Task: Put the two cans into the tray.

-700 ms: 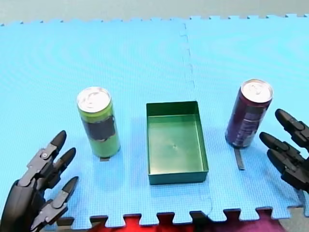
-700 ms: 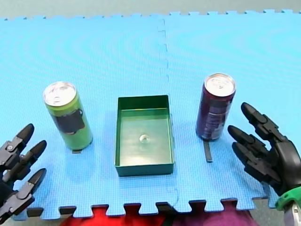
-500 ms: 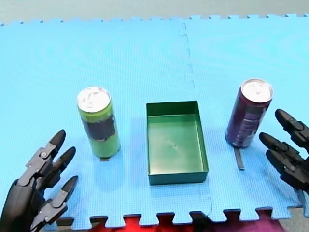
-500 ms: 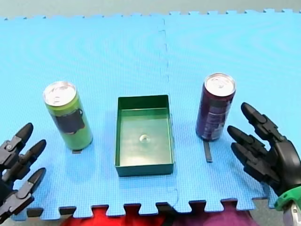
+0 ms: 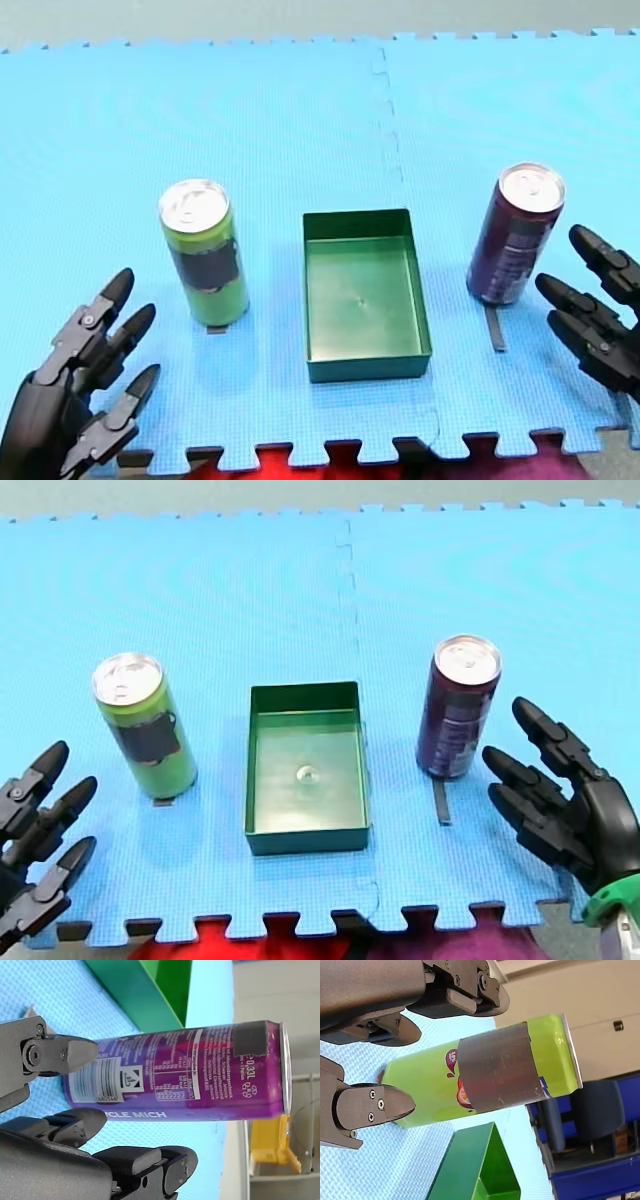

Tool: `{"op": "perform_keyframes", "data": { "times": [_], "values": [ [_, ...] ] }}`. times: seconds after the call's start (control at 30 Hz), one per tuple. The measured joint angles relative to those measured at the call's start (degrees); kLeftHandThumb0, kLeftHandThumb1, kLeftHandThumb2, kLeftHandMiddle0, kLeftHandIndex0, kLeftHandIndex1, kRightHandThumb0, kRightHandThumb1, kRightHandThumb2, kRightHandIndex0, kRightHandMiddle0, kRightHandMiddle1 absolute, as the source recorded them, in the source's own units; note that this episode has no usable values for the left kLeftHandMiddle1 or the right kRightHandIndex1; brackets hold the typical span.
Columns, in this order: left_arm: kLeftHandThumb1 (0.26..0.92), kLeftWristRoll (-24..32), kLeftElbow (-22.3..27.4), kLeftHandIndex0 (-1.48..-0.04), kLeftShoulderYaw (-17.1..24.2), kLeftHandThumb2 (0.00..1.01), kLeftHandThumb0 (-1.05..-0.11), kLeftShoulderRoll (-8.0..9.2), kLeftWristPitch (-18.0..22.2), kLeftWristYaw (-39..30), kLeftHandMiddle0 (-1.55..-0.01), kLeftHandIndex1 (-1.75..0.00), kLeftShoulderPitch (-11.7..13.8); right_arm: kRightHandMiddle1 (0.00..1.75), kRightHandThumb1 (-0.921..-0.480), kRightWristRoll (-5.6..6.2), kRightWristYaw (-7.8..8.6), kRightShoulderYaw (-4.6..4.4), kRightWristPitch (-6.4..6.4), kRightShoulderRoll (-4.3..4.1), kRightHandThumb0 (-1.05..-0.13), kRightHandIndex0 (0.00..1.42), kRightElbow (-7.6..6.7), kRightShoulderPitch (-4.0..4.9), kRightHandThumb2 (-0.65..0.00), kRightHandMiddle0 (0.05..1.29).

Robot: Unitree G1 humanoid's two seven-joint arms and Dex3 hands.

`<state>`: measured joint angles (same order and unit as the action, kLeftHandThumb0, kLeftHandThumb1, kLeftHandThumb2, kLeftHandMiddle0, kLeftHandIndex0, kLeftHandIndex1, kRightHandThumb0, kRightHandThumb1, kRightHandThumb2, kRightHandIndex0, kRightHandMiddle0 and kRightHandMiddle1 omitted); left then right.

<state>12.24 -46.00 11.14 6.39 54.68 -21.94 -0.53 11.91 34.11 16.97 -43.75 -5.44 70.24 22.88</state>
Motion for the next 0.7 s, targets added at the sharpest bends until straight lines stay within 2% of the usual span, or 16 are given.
{"op": "perform_keyframes", "data": {
  "times": [0.03,0.1,0.17,0.3,0.5,0.7],
  "values": [
    [0.921,0.1,-0.1,-0.30,0.1,0.35,-1.048,0.01,0.0,-0.1,-0.41,-0.01,0.0,0.00,-0.643,0.00,-0.37,-0.01,0.09,0.15,-0.971,0.45,-0.14,0.03,-0.006,0.28],
    [0.921,0.2,-0.3,-0.30,0.2,0.35,-1.048,0.05,0.0,-0.3,-0.41,0.00,-0.1,0.00,-0.616,-0.33,-1.43,-0.32,0.69,0.32,-0.956,0.37,-0.72,0.19,-0.001,0.24],
    [0.921,0.4,-0.6,-0.30,0.3,0.35,-1.048,0.06,0.0,-0.6,-0.41,0.00,-0.3,0.00,-0.589,-1.09,-2.61,-0.87,1.53,0.26,-0.918,0.34,-1.26,0.54,0.000,0.21],
    [0.921,0.6,-1.0,-0.30,0.5,0.35,-1.048,0.10,0.0,-1.0,-0.41,0.00,-0.6,0.00,-0.569,-2.14,-4.11,-1.80,2.38,0.04,-0.867,0.31,-1.64,0.90,-0.001,0.19],
    [0.921,1.3,-1.6,-0.29,0.8,0.35,-1.048,0.19,0.0,-1.9,-0.41,0.00,-0.9,0.00,-0.565,-2.71,-5.54,-2.39,2.45,-0.09,-0.825,0.29,-1.76,1.02,-0.001,0.18],
    [0.921,1.8,-1.9,-0.29,1.1,0.36,-1.048,0.25,-0.2,-2.8,-0.41,0.00,-1.0,0.00,-0.575,-2.79,-6.20,-2.37,2.45,-0.26,-0.835,0.28,-1.67,1.24,-0.004,0.18]
  ]
}}
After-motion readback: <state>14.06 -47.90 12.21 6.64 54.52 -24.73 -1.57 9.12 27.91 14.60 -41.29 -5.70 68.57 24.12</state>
